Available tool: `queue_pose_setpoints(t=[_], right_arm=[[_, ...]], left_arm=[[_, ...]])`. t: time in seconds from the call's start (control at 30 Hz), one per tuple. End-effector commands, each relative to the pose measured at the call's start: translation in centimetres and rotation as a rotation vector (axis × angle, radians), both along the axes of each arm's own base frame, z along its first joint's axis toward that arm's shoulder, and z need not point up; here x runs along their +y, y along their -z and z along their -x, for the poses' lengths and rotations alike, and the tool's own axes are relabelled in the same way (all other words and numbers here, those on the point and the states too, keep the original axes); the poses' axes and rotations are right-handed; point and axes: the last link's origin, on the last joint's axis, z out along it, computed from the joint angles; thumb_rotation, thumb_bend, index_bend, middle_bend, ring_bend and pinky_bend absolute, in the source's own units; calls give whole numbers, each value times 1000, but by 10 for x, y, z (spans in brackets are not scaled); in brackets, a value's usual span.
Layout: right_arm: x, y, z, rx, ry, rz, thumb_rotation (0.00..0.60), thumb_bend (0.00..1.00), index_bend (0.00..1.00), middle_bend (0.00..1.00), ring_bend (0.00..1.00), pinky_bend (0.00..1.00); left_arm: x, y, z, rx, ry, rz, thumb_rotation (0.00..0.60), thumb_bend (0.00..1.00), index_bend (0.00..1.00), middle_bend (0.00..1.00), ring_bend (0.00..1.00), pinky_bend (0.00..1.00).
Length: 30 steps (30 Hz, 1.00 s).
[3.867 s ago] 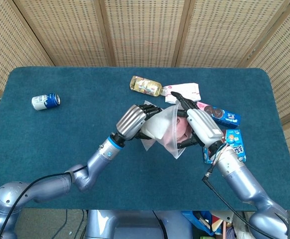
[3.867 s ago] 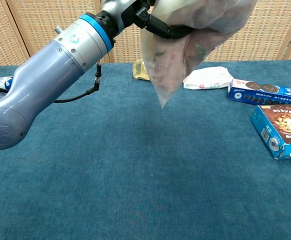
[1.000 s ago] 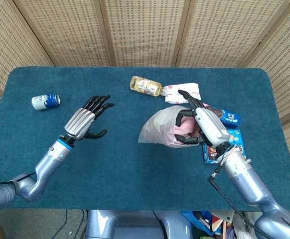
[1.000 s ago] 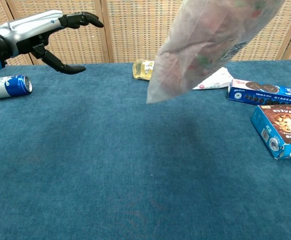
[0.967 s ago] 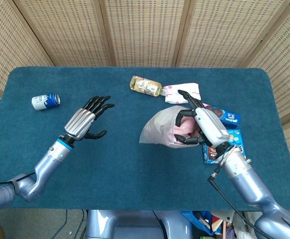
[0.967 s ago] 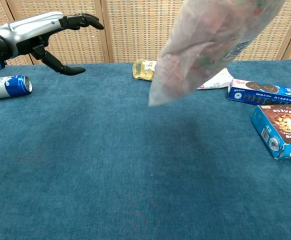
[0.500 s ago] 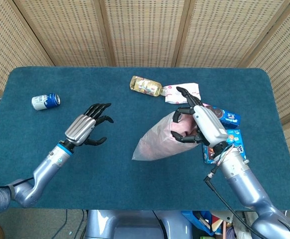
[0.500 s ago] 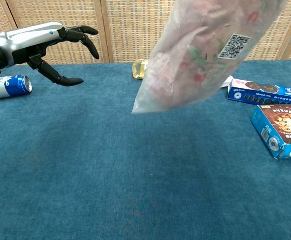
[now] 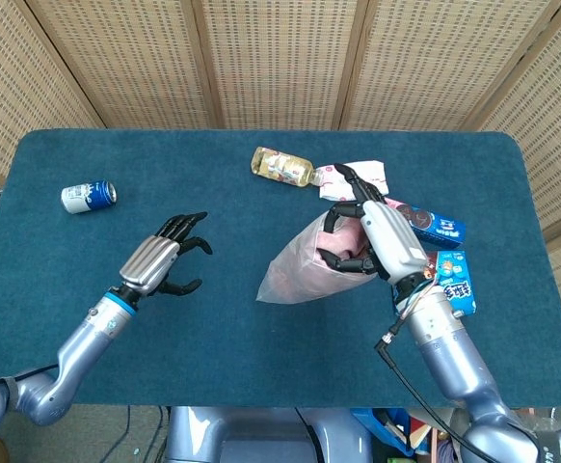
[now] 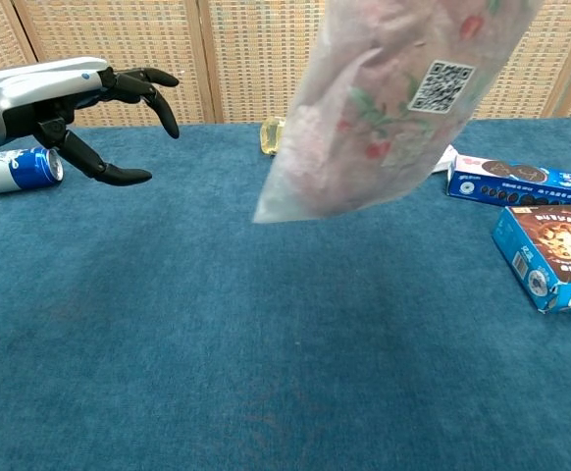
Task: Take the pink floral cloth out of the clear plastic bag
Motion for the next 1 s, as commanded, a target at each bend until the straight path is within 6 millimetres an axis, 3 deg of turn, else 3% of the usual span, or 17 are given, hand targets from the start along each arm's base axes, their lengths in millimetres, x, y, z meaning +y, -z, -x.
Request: queue_pose_setpoints(t=[0.03,0.43,1.0], right_arm=[[0,3,-3,0,4,-1,600,756,784,0,0,0],[-2,7,-12,-4,17,6,600,769,784,0,0,0],[-3,6,-14,-10,28,5,600,777,784,0,0,0]], left_arm=[[-4,8,-1,-14,-36,22,600,268,364,0,0,0],[-15,31,-16,-25,-85,94,600,262,364,0,0,0],[-11,49,-62,-38,-164,176,600,271,364,0,0,0]])
